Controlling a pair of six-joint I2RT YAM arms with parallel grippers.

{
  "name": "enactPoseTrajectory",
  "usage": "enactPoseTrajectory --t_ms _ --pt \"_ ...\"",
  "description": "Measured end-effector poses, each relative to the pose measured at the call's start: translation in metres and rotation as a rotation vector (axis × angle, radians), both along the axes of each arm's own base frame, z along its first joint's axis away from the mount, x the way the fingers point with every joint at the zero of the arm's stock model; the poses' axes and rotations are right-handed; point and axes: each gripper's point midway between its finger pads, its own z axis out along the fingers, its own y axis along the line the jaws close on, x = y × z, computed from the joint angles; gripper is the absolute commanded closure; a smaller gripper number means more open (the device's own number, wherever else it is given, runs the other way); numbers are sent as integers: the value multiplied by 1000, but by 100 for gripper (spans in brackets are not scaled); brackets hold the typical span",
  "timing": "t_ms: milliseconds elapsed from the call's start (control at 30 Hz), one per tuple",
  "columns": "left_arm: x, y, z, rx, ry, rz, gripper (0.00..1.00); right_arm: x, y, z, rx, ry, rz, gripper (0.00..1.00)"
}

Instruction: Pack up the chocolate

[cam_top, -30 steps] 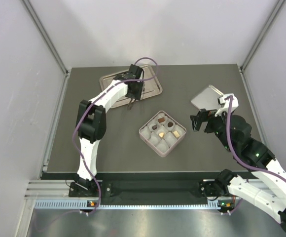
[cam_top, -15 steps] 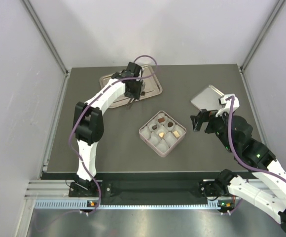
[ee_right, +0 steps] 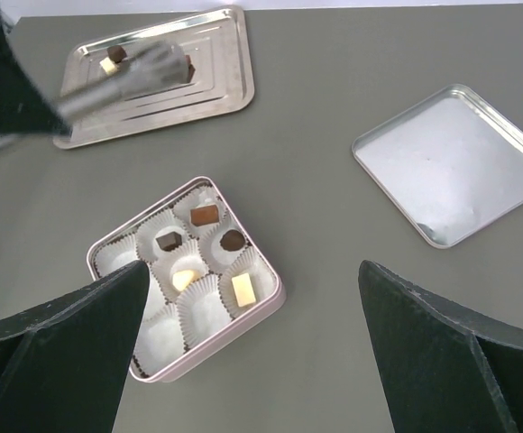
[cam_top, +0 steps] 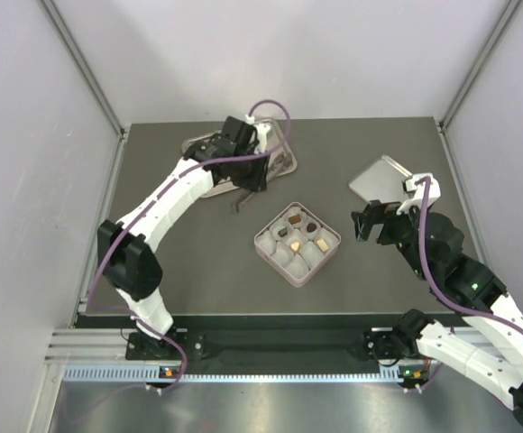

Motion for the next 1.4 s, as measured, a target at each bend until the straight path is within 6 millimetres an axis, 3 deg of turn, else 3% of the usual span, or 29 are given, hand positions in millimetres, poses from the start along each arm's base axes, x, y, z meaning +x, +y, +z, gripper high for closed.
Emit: enactPoseTrajectory --t_ms 267,367,500,667,1033,1400 --pt "-114 -32 -21 23 138 -244 63 -3 -4 3 6 0 -10 0" --pt "-143 -32 -26 27 177 -297 63 -4 -5 8 21 -8 -15 0" --pt "-166 -32 -31 30 199 -343 63 -5 -6 10 33 -10 -17 0" --pt "-179 -34 -37 24 228 -374 63 -5 -6 9 33 -7 -18 0" --pt "-185 -39 -40 16 246 -402 58 -10 -12 11 36 -15 -28 0" --pt "-183 -43 -64 56 311 -400 51 -9 -13 11 31 -16 -35 0"
